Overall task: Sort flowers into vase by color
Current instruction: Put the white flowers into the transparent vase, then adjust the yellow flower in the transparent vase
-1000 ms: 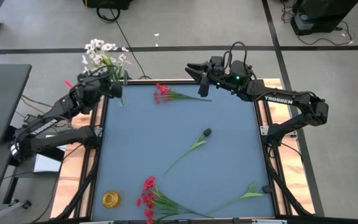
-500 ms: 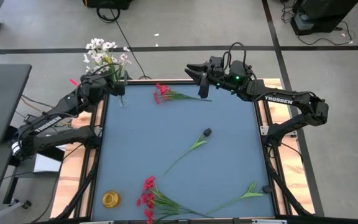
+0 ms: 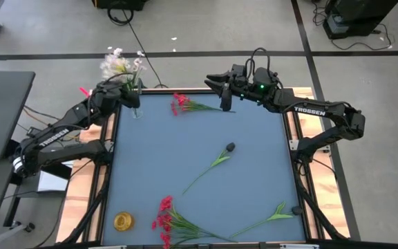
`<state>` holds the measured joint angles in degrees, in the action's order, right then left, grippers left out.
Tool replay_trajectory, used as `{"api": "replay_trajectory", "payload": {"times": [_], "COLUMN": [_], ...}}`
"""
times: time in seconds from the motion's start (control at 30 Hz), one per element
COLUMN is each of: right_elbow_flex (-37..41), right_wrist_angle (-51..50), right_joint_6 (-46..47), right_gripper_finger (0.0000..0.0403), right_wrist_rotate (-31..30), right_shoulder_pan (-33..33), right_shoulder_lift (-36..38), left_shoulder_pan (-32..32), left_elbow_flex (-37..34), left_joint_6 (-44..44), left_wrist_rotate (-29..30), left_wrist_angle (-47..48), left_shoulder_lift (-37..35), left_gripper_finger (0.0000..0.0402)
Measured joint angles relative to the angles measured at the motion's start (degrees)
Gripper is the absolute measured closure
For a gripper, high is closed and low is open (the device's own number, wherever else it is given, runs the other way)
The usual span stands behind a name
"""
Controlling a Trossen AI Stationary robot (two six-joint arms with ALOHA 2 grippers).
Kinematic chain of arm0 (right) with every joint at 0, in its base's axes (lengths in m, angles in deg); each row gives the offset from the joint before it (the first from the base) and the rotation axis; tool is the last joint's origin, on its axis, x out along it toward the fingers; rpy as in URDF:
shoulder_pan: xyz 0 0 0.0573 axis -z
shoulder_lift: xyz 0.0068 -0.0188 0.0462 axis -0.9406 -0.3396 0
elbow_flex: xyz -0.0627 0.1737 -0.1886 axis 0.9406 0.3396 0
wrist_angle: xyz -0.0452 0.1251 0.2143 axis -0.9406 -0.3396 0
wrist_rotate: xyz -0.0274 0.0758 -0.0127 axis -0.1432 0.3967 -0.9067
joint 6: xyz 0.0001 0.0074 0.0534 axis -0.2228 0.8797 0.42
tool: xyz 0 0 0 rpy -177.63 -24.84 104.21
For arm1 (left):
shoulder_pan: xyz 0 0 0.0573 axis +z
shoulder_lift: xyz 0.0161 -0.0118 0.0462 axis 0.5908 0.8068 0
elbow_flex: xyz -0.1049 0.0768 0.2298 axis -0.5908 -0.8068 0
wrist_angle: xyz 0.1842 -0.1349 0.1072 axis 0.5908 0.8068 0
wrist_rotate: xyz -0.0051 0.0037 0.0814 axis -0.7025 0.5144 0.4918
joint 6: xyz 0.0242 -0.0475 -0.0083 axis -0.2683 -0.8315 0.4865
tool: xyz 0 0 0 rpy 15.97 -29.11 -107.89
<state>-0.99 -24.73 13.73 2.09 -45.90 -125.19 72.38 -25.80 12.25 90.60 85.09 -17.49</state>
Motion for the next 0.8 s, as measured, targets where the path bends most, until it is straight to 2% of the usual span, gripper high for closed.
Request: {"api": "replay_trajectory", "payload": {"times": [0.1,0.3,0.53,0.7,0.8], "right_elbow_flex": [0.0,0.0,0.0,0.0,0.0], "right_wrist_angle": [0.0,0.0,-2.2,-3.0,-3.0], "right_joint_6": [-0.5,-0.5,-0.7,-0.8,-0.8], "right_gripper_finger": [0.0270,0.0270,0.0270,0.0270,0.0270], "right_wrist_rotate": [0.0,1.1,2.0,1.9,2.2], "right_shoulder_pan": [0.0,0.0,-1.0,-1.6,-1.8], "right_shoulder_lift": [0.0,0.0,0.0,0.0,0.0], "left_shoulder_pan": [0.0,0.0,0.0,0.0,0.0], "left_elbow_flex": [0.0,4.9,11.2,11.6,11.3], "left_joint_6": [-0.3,1.6,2.0,2.8,1.7], "left_wrist_rotate": [-4.0,-5.8,-6.4,-6.8,-10.4], "left_wrist_angle": [0.6,5.7,15.9,12.1,11.0], "left_shoulder_lift": [-0.5,-0.7,-0.7,-0.2,1.7], "left_gripper_finger": [0.0215,0.0159,0.0150,0.0149,0.0138]}}
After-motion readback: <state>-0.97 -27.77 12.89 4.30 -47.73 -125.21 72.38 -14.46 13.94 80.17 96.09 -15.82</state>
